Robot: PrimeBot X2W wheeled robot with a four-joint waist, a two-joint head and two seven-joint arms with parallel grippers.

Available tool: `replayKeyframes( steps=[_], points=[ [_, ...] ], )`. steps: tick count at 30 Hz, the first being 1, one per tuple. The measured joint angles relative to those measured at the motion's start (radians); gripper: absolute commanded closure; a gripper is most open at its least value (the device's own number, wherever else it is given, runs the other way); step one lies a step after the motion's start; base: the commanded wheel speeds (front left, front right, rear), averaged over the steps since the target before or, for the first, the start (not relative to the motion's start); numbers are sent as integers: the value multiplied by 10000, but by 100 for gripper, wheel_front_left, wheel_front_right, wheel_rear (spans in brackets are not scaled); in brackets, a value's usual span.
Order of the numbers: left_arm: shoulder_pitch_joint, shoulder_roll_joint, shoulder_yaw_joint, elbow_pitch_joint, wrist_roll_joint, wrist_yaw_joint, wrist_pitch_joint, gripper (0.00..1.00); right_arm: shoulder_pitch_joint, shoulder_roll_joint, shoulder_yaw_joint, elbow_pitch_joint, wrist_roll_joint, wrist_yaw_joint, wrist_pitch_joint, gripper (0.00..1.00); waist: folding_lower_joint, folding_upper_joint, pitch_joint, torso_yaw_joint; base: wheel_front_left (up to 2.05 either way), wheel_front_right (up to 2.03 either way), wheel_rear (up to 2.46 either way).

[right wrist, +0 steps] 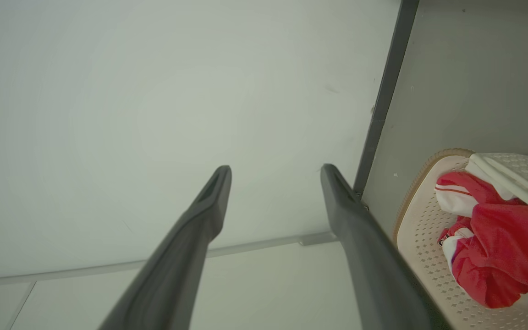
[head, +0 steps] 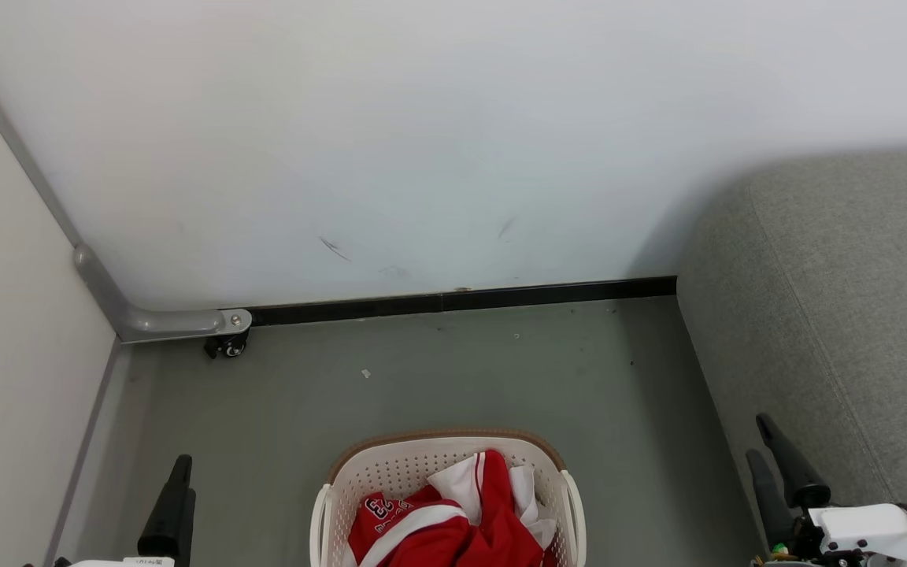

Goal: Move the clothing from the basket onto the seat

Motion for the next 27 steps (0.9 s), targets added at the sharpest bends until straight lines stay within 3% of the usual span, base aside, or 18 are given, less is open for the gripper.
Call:
replayKeyframes(
  steps=[6,20,27],
  points=[
    [-78,240,-161,-228,474,0,-251,0,-169,-134,222,54,-713,0,-150,0,20,0,-10,0,0,0,0],
    [-224,940,-1058,-577,2318,0,-1141,0,-594,-159,560,94,-3229,2,-633,0,140,0,-160,-37,0,0,0],
    [-276,1193,-1436,-575,3331,-2,-1402,0,-628,-161,763,65,-4753,2,-903,0,169,0,-239,-47,0,0,0]
  ],
)
